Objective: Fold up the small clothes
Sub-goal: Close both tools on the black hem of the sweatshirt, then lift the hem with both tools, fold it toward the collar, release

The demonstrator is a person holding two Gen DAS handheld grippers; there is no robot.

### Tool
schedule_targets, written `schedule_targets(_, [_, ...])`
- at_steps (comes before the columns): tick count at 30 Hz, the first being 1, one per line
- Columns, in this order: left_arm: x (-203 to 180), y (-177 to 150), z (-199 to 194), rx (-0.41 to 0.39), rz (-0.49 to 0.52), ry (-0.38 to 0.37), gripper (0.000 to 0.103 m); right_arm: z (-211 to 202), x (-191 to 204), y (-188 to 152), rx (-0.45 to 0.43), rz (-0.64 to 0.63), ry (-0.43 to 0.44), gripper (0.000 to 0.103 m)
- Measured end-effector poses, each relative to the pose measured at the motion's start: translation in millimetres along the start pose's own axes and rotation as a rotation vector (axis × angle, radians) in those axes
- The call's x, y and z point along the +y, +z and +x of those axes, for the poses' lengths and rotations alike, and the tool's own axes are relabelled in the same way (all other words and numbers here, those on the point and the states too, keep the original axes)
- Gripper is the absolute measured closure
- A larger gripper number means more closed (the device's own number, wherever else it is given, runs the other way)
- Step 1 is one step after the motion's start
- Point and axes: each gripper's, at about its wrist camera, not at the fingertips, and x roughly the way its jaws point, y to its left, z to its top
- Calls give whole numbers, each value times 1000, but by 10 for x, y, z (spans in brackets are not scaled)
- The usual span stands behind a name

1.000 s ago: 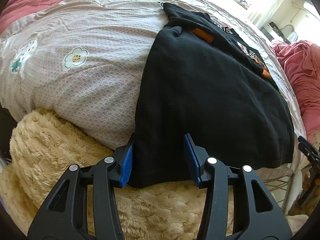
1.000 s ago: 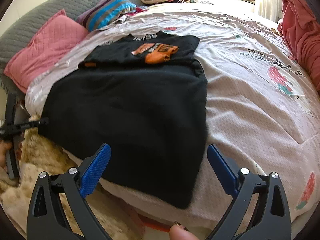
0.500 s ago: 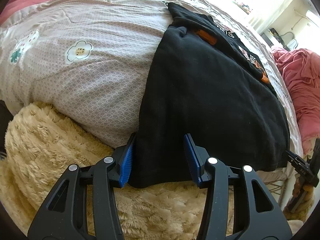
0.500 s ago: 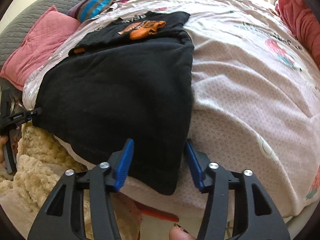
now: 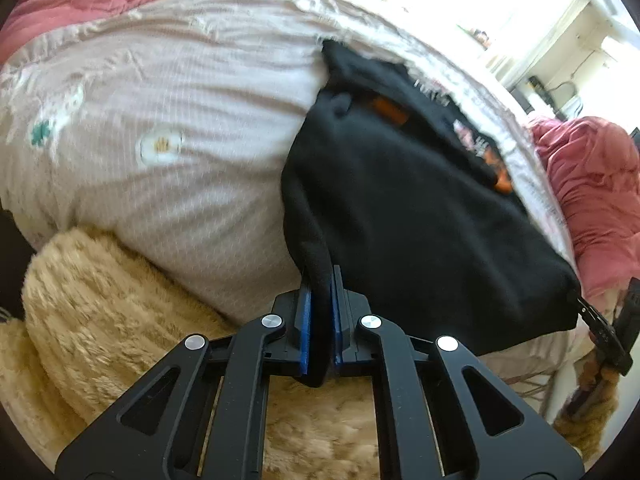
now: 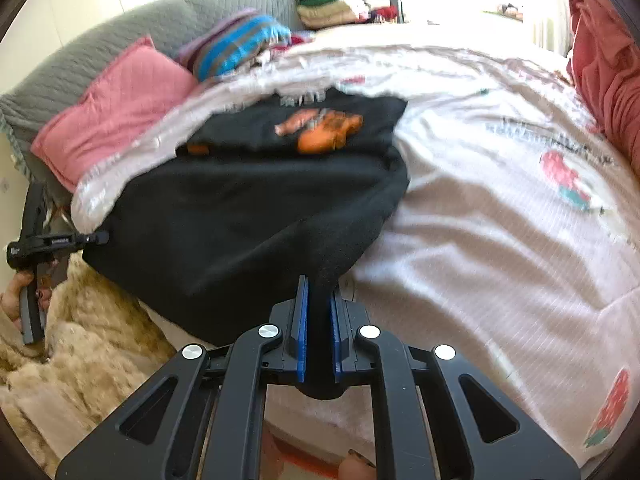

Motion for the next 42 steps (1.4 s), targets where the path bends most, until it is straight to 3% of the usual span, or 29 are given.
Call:
schedule_targets(8, [-139, 324, -333, -82, 12, -62, 101, -225, -37, 354, -160, -6, 6, 95])
schedule_targets(19, [-265, 867, -608, -188, 9, -71, 101, -332, -184, 732, -277, 32, -12, 95])
schedule_targets(31, [-481, 1361, -583, -252, 52, -35, 101, -226, -329, 1141, -345, 83, -44, 95])
schedule_targets(42, [-641, 1741, -414, -278, 102, 2, 101, 14, -443, 1481, -351, 82, -86, 95])
